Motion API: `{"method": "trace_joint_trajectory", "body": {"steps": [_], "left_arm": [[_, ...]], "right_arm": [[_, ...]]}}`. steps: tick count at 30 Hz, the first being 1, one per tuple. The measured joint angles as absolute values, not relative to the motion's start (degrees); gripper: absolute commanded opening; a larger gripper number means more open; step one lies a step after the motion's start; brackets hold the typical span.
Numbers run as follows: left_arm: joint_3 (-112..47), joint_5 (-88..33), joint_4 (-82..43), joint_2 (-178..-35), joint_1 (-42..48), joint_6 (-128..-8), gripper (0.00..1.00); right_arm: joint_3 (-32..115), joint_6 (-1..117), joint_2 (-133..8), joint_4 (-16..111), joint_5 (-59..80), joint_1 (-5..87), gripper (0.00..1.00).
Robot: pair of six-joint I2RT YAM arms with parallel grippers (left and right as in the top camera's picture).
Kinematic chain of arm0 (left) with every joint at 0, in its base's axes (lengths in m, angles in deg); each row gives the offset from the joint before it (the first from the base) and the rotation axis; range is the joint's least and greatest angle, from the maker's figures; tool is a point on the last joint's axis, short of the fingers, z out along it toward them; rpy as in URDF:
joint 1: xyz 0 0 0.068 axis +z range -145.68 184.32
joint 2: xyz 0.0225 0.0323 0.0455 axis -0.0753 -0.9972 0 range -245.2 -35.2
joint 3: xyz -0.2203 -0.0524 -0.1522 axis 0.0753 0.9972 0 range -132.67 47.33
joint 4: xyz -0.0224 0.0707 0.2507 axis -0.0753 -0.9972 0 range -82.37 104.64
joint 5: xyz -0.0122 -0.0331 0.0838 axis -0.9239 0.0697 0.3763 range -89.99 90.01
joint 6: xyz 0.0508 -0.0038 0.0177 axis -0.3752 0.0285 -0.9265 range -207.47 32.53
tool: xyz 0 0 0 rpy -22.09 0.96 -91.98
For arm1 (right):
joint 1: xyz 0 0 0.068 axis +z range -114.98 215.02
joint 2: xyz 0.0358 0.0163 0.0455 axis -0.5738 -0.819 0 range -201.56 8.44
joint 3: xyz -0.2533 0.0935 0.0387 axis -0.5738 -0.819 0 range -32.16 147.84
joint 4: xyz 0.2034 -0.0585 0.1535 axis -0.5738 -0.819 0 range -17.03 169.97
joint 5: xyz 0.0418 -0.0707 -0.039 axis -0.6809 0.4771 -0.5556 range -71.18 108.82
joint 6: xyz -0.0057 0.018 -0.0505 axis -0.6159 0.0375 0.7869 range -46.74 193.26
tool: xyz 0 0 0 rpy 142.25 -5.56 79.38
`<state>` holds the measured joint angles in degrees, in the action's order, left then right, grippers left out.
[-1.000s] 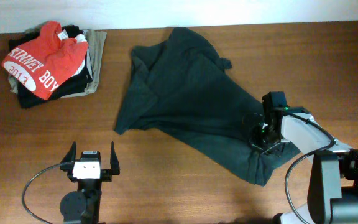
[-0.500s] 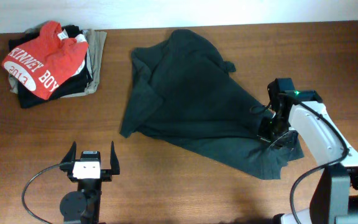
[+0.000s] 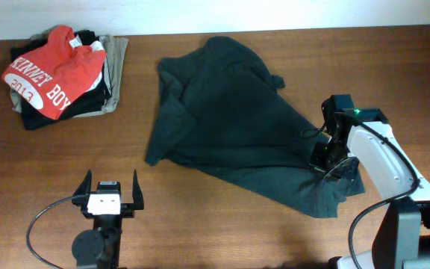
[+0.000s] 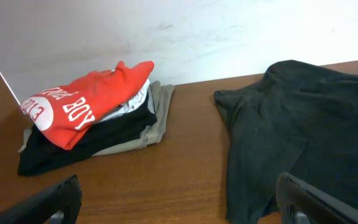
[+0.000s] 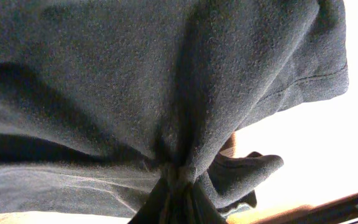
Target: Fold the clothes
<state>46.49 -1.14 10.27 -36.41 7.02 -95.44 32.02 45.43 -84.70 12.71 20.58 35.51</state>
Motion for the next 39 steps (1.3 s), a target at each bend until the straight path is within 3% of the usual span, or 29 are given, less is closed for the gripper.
{"method": "trace_joint_trajectory", "body": {"steps": [1,2,9,10,11,13,19,26,35,39], "left_arm": [[46.49,-1.46,11.19,-36.41,7.02,-95.44,0.99],[46.49,-2.08,12.00,-36.44,7.02,-95.44,0.99],[46.51,-8.41,16.46,-36.41,7.02,-95.44,0.99],[46.51,-8.66,16.46,-36.41,7.02,-95.44,0.99],[46.51,-8.90,16.46,-36.41,7.02,-95.44,0.99],[46.51,-9.51,16.44,-36.41,7.02,-95.44,0.99],[46.51,-12.46,13.18,-36.44,7.02,-95.42,0.99],[46.51,-13.31,12.85,-36.44,7.02,-95.42,0.99],[46.51,-13.33,12.70,-36.44,7.02,-95.42,0.99],[46.51,-13.40,12.70,-36.44,7.02,-95.42,0.99]], "right_arm": [[32.02,45.43,-84.70,12.71,20.58,35.51,0.23],[32.02,45.52,-84.70,12.81,20.65,35.51,0.25],[32.02,46.06,-84.70,13.32,21.22,35.51,0.21],[32.02,46.11,-84.70,13.32,21.22,35.51,0.29],[32.02,46.24,-84.70,13.32,21.26,35.51,0.46],[32.02,45.97,-84.70,14.21,22.18,35.51,0.54],[26.90,46.41,-84.51,22.26,23.99,35.51,0.52],[26.42,46.37,-84.51,24.33,24.19,35.49,0.42],[22.71,46.35,-84.51,27.83,24.19,35.51,0.41],[22.58,46.28,-84.51,29.08,24.19,35.49,0.28]]}}
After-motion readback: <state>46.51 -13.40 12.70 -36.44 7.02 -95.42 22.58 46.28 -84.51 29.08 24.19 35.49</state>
